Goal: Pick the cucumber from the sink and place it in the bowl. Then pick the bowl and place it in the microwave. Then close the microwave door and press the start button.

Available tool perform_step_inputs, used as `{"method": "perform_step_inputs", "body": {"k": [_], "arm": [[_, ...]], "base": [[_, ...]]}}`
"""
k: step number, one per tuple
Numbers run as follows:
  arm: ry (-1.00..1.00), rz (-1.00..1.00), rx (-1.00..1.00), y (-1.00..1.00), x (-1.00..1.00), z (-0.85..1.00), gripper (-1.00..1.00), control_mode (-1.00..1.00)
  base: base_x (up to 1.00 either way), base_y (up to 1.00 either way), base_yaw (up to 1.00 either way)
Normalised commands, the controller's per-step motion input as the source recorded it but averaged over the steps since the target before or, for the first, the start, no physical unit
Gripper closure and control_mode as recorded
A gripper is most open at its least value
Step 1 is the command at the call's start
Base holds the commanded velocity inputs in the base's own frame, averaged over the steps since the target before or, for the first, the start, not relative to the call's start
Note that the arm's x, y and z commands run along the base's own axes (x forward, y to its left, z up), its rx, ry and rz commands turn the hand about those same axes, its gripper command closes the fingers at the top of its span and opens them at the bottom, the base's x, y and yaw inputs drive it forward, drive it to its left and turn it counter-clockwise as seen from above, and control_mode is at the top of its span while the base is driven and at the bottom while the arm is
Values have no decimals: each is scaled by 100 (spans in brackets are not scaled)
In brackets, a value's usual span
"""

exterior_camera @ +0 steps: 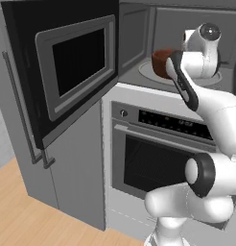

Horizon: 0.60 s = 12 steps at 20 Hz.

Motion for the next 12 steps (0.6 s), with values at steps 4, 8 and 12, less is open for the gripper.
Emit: {"method": "perform_step_inputs", "body": {"k": [4,8,12], "arm": [[-66,0,-11,37,-86,1,-100,-100],[-15,-1,0,44,-100,48,-100,-100],[-1,0,0,43,-100,61,-100,-100]], "base": [[0,0,0],[0,0,0],[0,0,0]]}}
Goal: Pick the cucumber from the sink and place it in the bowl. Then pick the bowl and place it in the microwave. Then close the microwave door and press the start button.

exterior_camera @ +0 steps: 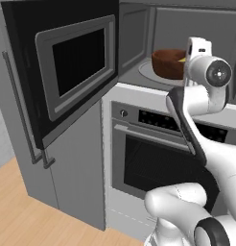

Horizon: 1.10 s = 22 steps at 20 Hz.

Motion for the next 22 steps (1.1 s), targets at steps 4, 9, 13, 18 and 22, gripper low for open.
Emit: {"method": "perform_step_inputs", "body": {"k": [4,9,13,18,22], "arm": [[0,0,1,34,-100,55,-100,-100],[1,0,3,33,-100,34,-100,-100],[-1,0,2,47,-100,3,-100,-100],[-19,0,0,67,-100,-3,-100,-100],[-22,-5,0,81,-74,-7,-100,-100]], "base": [[0,0,0],[0,0,0],[0,0,0],[0,0,0],[0,0,0]]}}
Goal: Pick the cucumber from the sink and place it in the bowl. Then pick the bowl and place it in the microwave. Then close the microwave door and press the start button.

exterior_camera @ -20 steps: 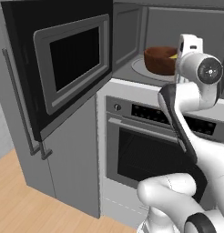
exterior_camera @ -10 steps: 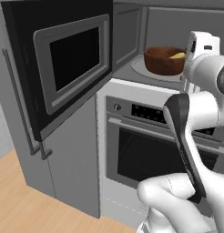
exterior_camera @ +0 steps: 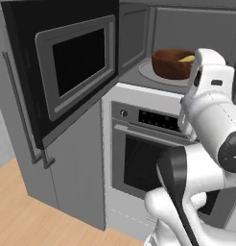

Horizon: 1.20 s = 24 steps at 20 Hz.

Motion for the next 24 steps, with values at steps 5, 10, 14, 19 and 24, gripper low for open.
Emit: {"method": "perform_step_inputs", "body": {"k": [5,10,14,19,24], "arm": [[-6,-5,0,78,-38,-8,-100,-100],[0,-5,0,72,-32,-1,-100,-100],[0,-5,0,72,-4,-26,-100,-100],[0,-7,0,75,0,-52,-100,-100],[0,-3,0,68,0,-47,-100,-100]], "base": [[0,0,0],[0,0,0],[0,0,0],[0,0,0],[0,0,0]]}}
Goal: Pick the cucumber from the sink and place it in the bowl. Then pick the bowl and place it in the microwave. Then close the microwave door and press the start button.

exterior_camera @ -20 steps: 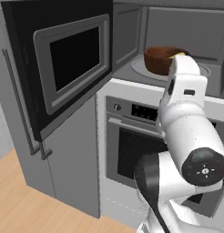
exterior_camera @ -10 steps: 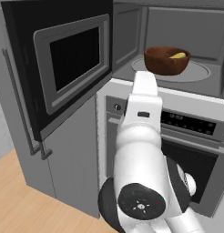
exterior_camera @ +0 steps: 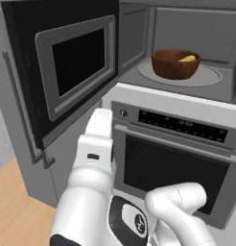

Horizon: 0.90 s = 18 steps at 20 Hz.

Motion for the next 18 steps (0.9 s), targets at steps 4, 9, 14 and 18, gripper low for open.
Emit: {"method": "perform_step_inputs", "body": {"k": [4,9,14,18], "arm": [[0,-2,0,61,0,-43,-100,-100],[0,-1,-1,55,0,-40,-100,-100],[0,0,-1,59,0,-39,-100,-100],[0,0,-1,51,18,-37,-100,-100]], "base": [[0,0,0],[0,0,0],[0,0,0],[0,0,0]]}}
